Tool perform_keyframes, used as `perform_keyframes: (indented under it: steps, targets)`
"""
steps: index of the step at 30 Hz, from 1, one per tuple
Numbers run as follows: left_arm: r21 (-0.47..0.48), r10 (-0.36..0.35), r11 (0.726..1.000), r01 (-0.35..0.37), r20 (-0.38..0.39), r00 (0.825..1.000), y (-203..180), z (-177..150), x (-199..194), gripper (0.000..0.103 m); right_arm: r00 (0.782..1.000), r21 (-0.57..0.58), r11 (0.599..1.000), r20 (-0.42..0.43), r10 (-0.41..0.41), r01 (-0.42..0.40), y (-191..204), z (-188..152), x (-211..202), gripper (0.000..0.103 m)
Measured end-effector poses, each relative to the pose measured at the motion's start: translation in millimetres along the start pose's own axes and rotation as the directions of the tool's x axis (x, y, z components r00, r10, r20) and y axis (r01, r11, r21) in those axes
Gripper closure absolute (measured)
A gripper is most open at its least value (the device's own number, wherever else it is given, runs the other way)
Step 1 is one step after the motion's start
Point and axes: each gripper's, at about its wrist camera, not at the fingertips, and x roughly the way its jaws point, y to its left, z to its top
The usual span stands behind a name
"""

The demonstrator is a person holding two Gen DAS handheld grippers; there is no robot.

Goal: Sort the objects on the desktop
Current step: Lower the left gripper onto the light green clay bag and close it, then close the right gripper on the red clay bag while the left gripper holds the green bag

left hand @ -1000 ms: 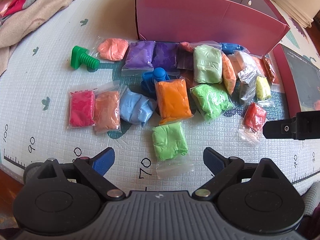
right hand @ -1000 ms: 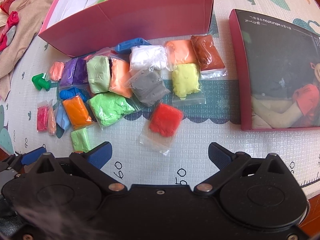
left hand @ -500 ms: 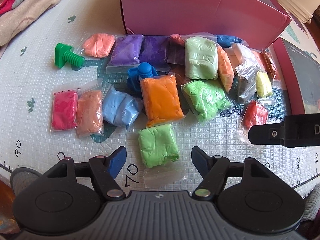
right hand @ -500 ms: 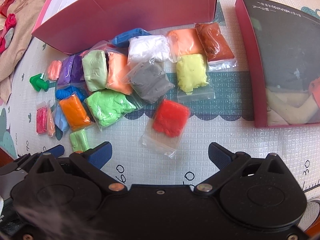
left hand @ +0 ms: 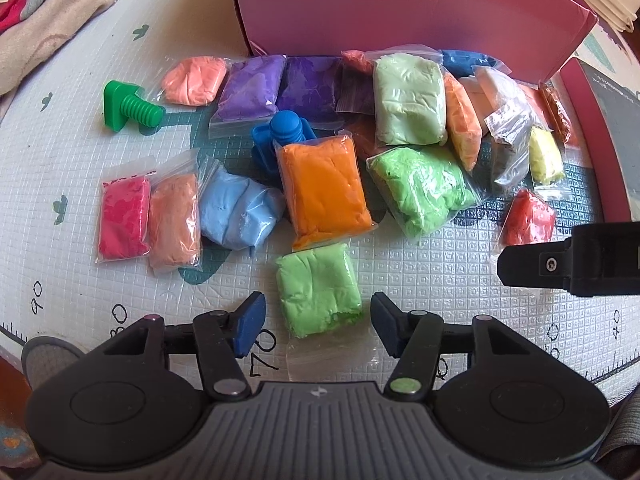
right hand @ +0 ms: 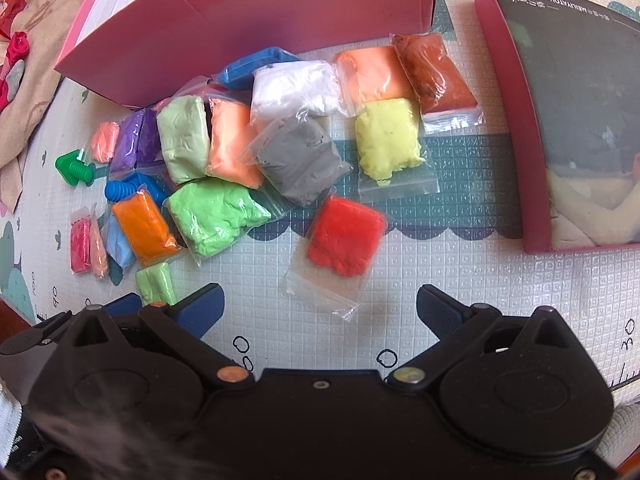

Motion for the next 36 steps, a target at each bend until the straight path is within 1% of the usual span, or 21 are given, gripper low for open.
perform_keyframes:
  steps: [2, 4, 6, 9, 12, 20, 26, 29, 32, 36]
  targets:
    - [0.009, 0.003, 1.000, -0.003, 0.004, 1.000, -3.2, 1.6, -2.7, 0.050, 1.000, 0.000, 1.000, -0.002, -0.001, 0.001, -0.6, -0.1, 1.0, 0.001]
    - [0.020, 0.003, 1.000, -0.004, 0.009, 1.000, -6.5, 3.8, -6.0, 0.060, 1.000, 0.002, 1.000, -0.001, -0.004, 0.004, -1.6, -0.6, 1.5, 0.001]
    - [0.023, -0.001, 1.000, 0.000, 0.011, 1.000, -7.9, 4.9, -8.7, 0.061, 1.000, 0.001, 1.000, 0.001, -0.007, 0.007, -2.4, -1.0, 2.4, 0.001]
    - [0.025, -0.010, 1.000, 0.010, 0.010, 1.000, -9.7, 5.6, -13.7, 0.062, 1.000, 0.003, 1.000, 0.002, -0.013, 0.013, -3.0, -1.2, 3.9, 0.001]
    - [0.014, -0.018, 1.000, 0.018, 0.014, 1.000, 0.1, -2.8, 0.6, 0.063, 1.000, 0.000, 1.000, 0.003, -0.014, 0.014, -2.1, -1.2, 4.9, 0.001]
    - [0.008, -0.018, 1.000, 0.018, 0.011, 1.000, 6.8, -4.4, -11.3, 0.063, 1.000, -0.005, 1.000, 0.016, -0.014, 0.014, -3.2, -1.2, 3.6, 0.001]
    - [0.005, -0.017, 1.000, 0.017, 0.031, 0.999, 13.4, -7.1, -28.4, 0.063, 0.999, -0.011, 1.000, 0.031, -0.012, 0.013, -4.8, -3.0, 1.1, 0.001]
    - [0.008, -0.020, 1.000, 0.019, 0.056, 0.998, 14.3, -7.0, -42.5, 0.063, 0.999, -0.007, 1.000, 0.045, -0.012, 0.013, -4.6, -1.8, -0.8, 0.001]
    - [0.003, -0.016, 1.000, 0.016, 0.085, 0.996, 15.8, 7.3, -53.5, 0.063, 0.997, 0.005, 1.000, 0.070, -0.025, 0.025, -3.9, 0.9, -3.6, 0.001]
    - [0.006, -0.007, 1.000, 0.007, 0.130, 0.991, 18.8, 16.8, -63.5, 0.063, 0.992, 0.045, 0.997, 0.105, -0.067, 0.063, -5.5, 4.2, -5.0, 0.001]
